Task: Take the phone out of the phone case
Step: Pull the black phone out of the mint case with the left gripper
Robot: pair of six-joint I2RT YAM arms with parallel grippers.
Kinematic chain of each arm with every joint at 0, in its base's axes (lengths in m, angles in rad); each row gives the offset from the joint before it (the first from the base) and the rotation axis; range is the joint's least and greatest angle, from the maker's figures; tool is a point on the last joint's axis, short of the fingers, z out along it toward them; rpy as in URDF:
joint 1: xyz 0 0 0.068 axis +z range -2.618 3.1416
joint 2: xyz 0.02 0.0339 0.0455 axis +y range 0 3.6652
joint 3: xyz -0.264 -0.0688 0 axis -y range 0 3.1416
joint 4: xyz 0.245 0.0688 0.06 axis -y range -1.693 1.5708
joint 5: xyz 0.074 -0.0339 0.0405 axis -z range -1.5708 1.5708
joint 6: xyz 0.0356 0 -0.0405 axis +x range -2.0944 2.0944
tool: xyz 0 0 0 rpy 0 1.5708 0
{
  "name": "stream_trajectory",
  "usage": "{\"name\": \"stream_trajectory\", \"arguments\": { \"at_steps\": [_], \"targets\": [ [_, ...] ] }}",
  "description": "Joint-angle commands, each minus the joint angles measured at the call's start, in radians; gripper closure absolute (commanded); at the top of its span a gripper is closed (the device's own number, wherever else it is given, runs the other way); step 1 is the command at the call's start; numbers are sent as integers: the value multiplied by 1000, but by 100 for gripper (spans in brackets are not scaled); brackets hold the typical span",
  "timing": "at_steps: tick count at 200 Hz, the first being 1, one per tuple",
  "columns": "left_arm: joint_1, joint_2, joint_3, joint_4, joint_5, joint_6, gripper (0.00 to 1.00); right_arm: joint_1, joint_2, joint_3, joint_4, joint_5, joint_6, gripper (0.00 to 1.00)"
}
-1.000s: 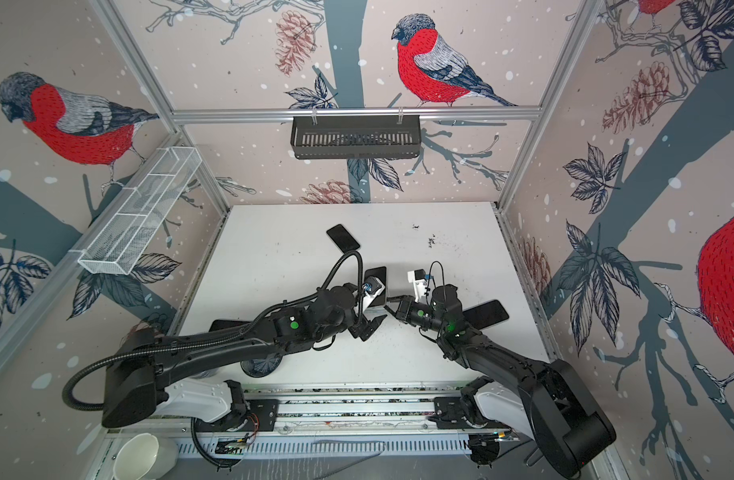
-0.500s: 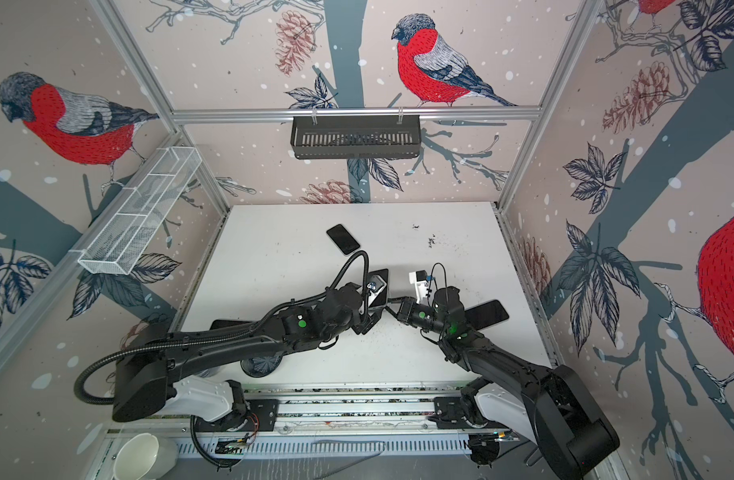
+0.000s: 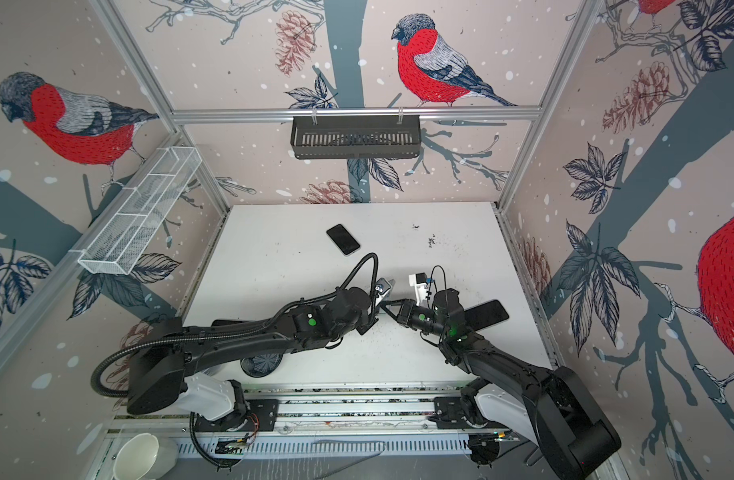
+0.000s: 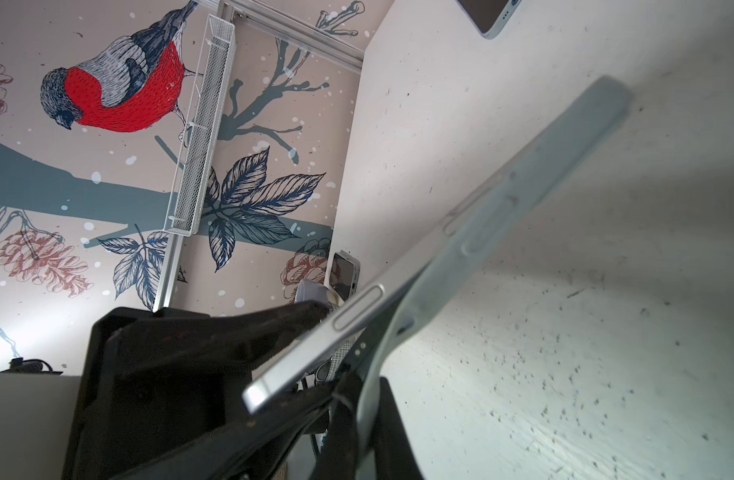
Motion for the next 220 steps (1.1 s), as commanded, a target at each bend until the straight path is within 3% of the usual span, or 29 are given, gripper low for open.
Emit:
{"name": "stream_trajectory", "arguments": {
  "at_steps": [1,25,43,68,169,220],
  "targets": [
    [-3,0,5,16,53,25,79,3,-8,0,69,-31,-8,99],
    [-4,-9,2,26,78,33,90,2,-10,-2,66,-31,-9,99],
    [-5,-26,-1,32,74,36,92,2,-11,-4,57,-31,-17,99],
    [-10,-50,-9,34,57,45,94,1,-12,-12,47,-28,-27,99],
    [-21,-258,-114,86,-204,154,96,-34,50,-69,-36,4,-98,99],
    [-22,-263,-167,41,-276,179,96,-75,5,-61,-146,32,-145,99]
  ]
}}
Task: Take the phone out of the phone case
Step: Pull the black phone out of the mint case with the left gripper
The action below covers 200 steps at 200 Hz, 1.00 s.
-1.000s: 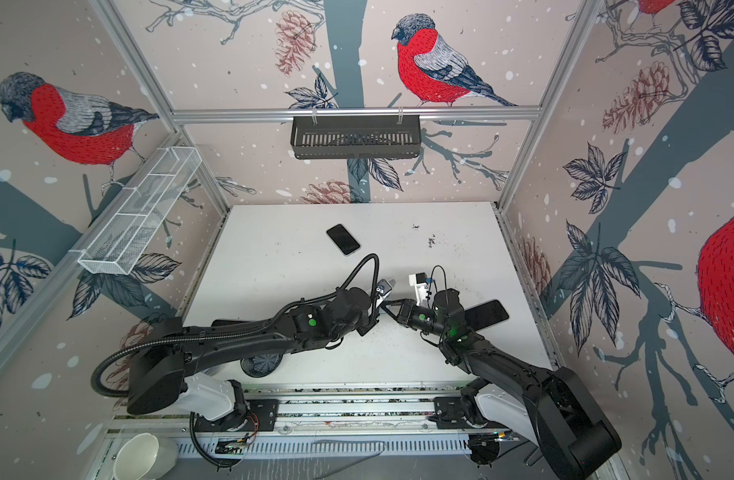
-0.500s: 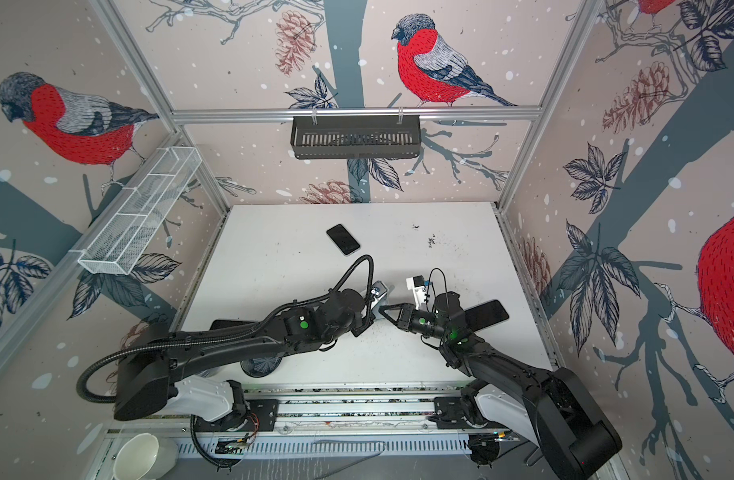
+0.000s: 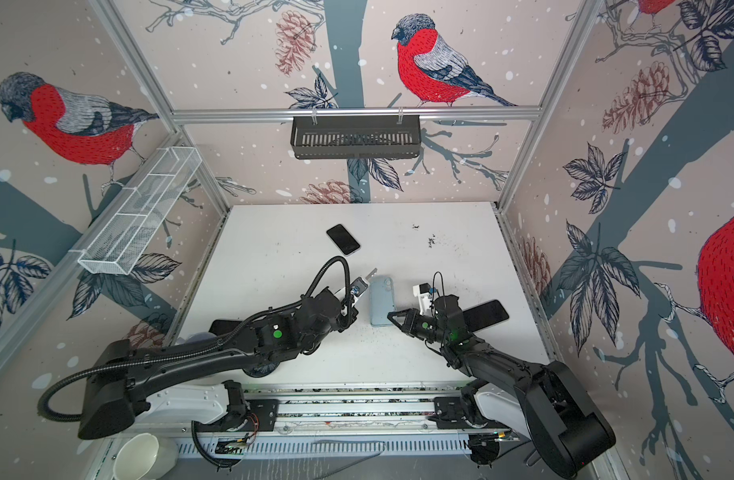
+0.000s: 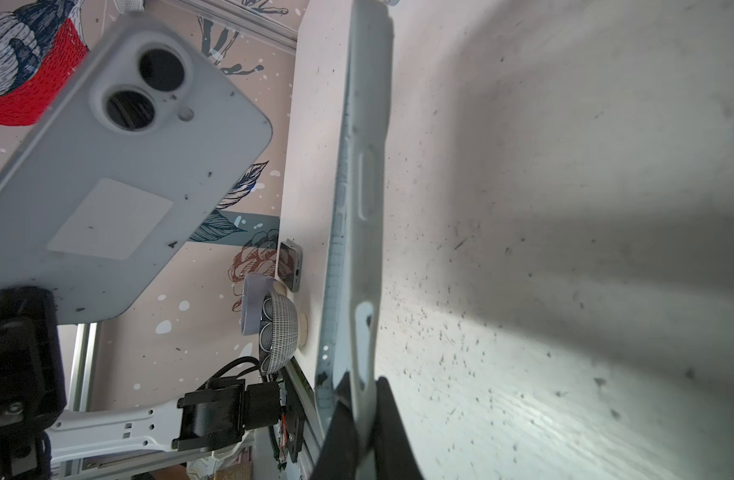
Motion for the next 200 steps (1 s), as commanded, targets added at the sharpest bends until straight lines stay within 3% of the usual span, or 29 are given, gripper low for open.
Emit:
{"name": "stream_trajectory", "arguments": {
  "at_steps": [1,48,69,105,159,178,200],
  "targets": [
    [-3,3,-24,23,-58,31,96,-16,-27,6,-51,20,-43,99],
    [-19,121,-28,31,-82,71,97,-36,-57,24,-109,3,-61,98],
    [-45,200,2,-7,-162,10,97,-36,-44,36,-111,-6,-67,98],
    [-76,314,13,-15,-210,17,98,-36,7,50,-101,-11,-76,98],
    [-91,376,13,-6,-217,32,96,-47,100,41,-43,-10,-76,98],
    [-102,409,16,-9,-226,42,91,-48,138,46,-19,-21,-73,98],
    [-109,464,34,-25,-260,51,70,-48,197,48,-5,-26,-74,98]
  ]
}}
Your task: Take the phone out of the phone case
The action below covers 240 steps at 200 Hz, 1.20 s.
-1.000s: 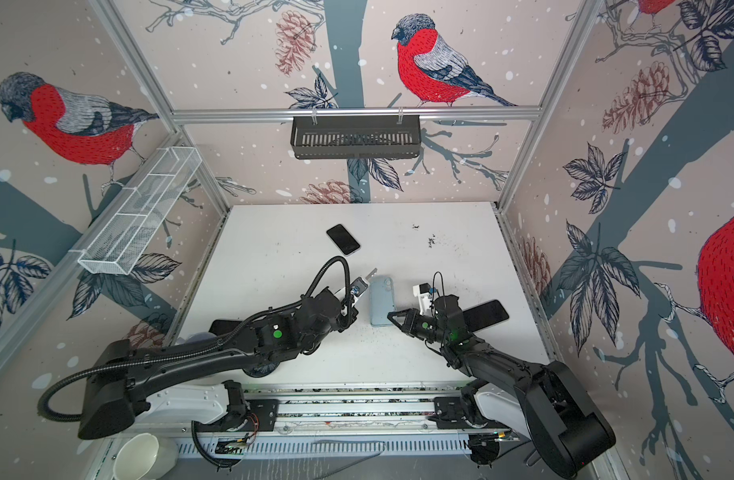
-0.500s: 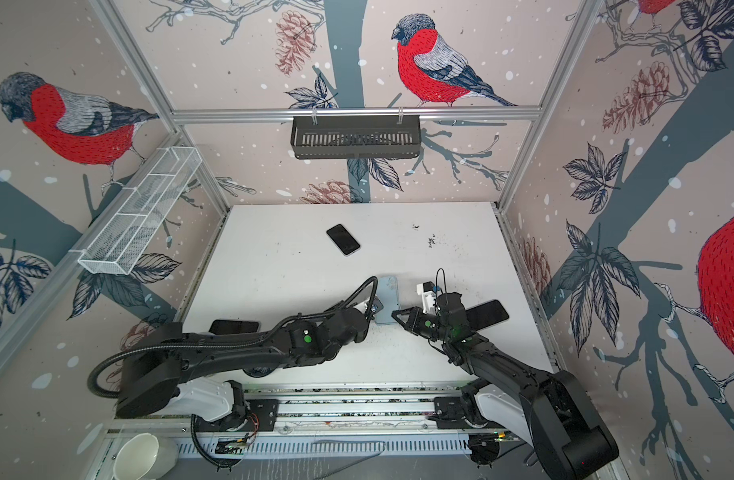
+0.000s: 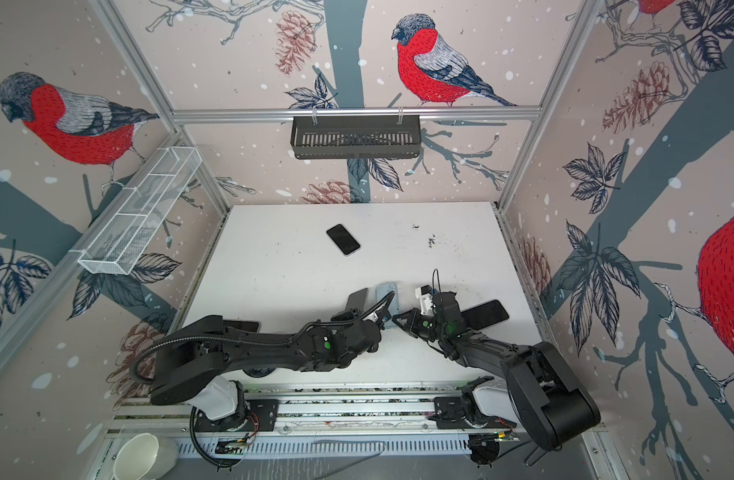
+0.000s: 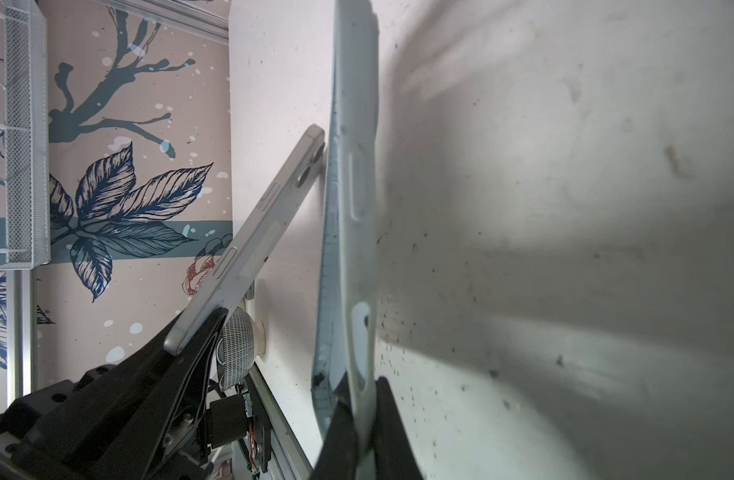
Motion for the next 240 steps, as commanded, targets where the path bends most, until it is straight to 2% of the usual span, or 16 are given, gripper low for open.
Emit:
{"name": "stream_trajectory", "arguments": {
  "at_steps": [1,26,54,69,80,104,109,137,185,224,240],
  "targets": [
    [-7,47,19,-22,-29,16,70,-1,31,6,58,-18,-17,98],
    [-8,78,28,-30,-24,15,51,-1,55,10,63,-15,-23,98],
    [-8,74,22,-29,-6,5,39,-2,82,12,77,-18,-26,98],
    [-9,69,18,-30,5,-2,28,-1,96,11,82,-19,-26,98],
    [-8,72,16,-32,0,-9,16,-1,104,12,85,-23,-27,98],
    [-9,84,29,-66,23,-33,7,-2,99,9,81,-23,-33,98],
    [-8,83,35,-77,32,-43,3,-2,96,9,76,-18,-36,98],
    [-8,31,42,-122,109,-109,2,-2,82,19,34,2,-60,98],
    [7,-177,-5,-119,262,-218,2,-2,89,16,28,25,-68,97],
    [79,-360,-48,-105,378,-373,2,-1,153,36,72,38,-63,97],
    [86,-425,-70,-95,388,-417,2,0,184,44,108,40,-49,97]
  ]
}}
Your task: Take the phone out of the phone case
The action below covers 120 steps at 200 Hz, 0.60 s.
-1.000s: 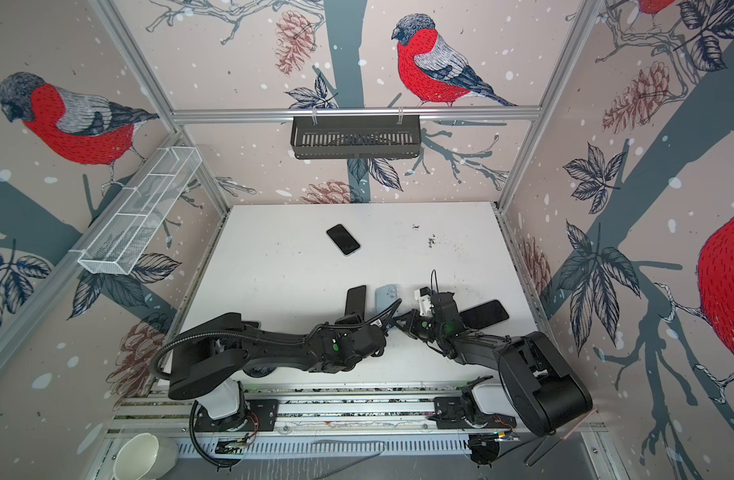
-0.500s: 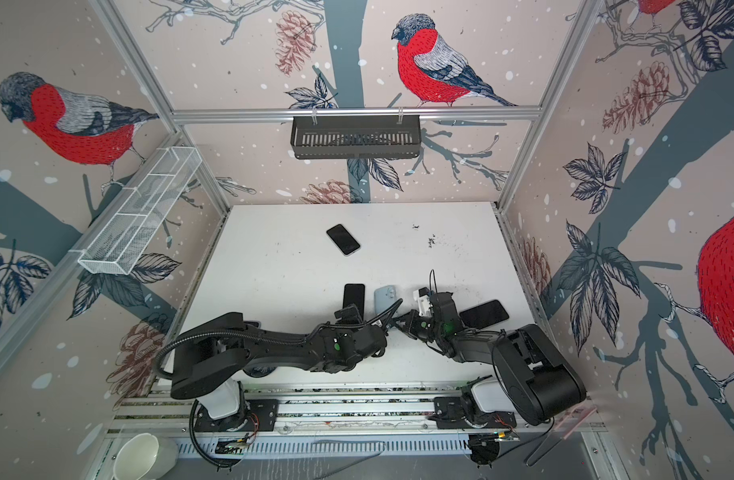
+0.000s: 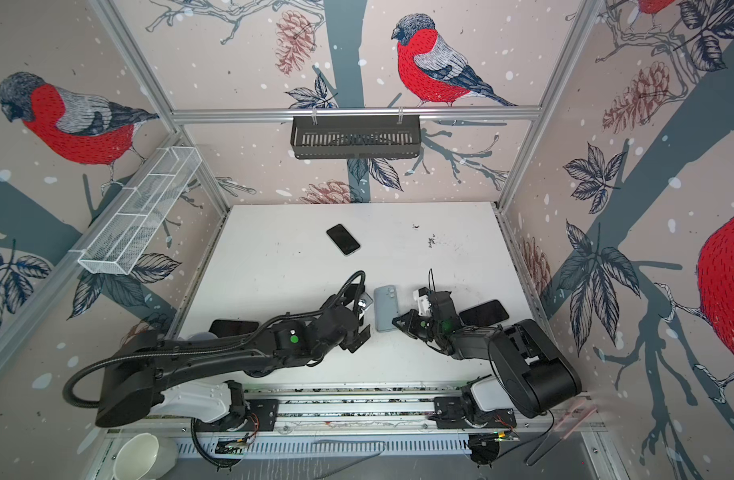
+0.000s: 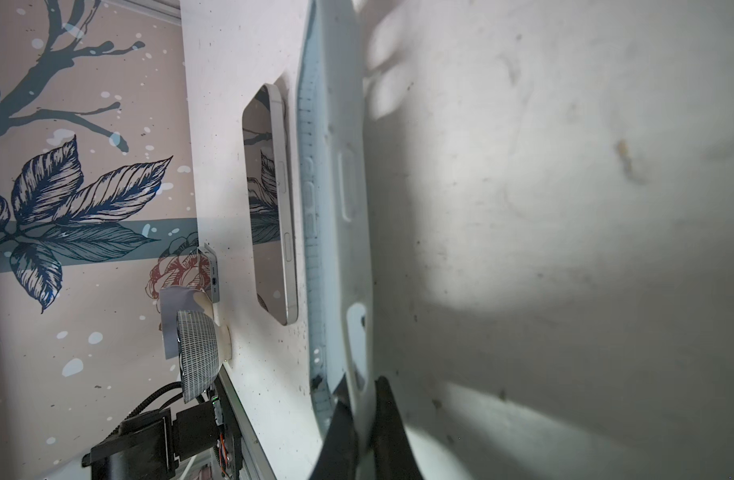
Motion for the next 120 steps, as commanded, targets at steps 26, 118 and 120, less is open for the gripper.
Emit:
{"name": "stream_trajectory", "arguments": {
  "at_steps": [26,118,120],
  "targets": [
    [14,-173,-41,0,61,-187,2,19,85,32,123,32,23,98],
    [14,-284,-84,-39,37,-275,2,127,225,83,254,84,122,95],
    [14,-284,-85,-39,38,-275,2,129,224,84,254,85,122,94]
  ]
}}
